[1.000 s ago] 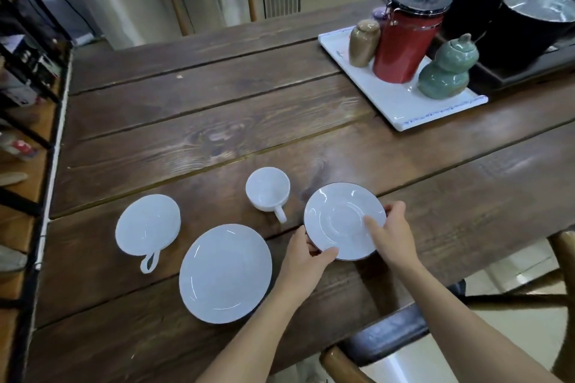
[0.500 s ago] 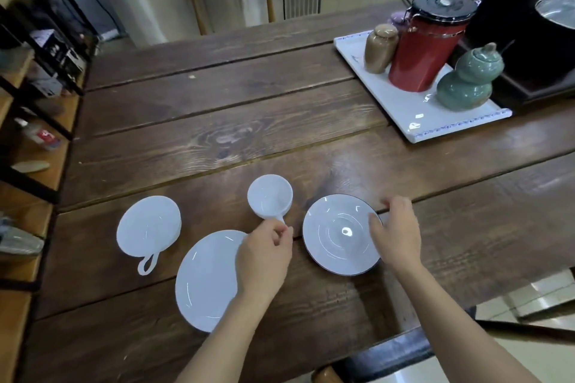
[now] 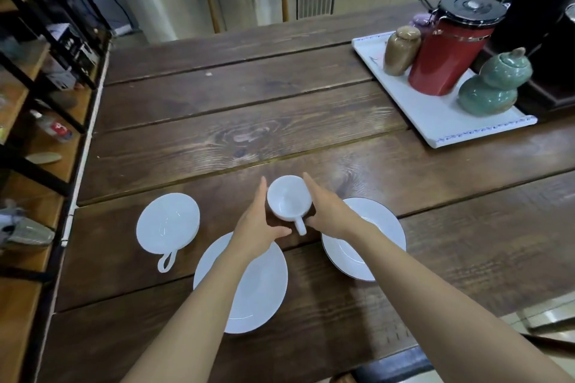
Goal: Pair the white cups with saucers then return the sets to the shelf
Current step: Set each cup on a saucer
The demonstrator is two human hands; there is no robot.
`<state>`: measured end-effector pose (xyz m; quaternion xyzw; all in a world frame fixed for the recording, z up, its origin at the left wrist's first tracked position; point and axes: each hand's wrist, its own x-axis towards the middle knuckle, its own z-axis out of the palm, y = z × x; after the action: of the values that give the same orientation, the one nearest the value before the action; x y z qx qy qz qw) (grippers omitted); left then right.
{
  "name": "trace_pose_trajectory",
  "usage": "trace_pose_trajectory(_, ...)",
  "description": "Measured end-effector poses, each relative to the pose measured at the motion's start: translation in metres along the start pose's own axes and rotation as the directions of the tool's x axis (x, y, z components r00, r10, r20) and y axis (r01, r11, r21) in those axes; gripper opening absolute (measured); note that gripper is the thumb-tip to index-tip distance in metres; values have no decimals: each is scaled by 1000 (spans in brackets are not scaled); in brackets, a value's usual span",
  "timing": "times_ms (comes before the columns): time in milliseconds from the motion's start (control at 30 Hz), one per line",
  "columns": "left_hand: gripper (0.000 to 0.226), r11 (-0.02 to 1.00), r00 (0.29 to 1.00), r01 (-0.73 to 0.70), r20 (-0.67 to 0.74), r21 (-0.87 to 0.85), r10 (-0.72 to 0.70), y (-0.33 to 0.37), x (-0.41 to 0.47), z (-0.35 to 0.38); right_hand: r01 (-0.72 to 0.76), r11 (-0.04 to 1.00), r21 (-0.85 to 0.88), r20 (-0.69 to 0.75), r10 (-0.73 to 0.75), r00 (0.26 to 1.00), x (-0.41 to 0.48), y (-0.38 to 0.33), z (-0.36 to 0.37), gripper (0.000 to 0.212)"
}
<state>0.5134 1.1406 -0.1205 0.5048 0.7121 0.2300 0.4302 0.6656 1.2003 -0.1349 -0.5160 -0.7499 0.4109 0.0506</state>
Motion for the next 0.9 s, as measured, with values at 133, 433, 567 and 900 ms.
trace_pose_trajectory(133,68,995,992,-84,-100,-57,78,1,7,4,-2,996,86,-49,6,999,4,-7,3,64)
trace_pose_trajectory(433,69,978,986,-169,-34,-122,166,24,0,13,66,988,141,-177,-40,983,-44,2,-37,68)
trace_pose_trajectory(567,70,973,973,-215,61,-85,221,40,-6,30,7,987,162,-209,28,978,-74,15,-49,72)
trace_pose_trajectory(900,71,971,956,-238,178,-1,234,46,-20,74,-96,970,224,-236,150,960,-106,55,-41,70)
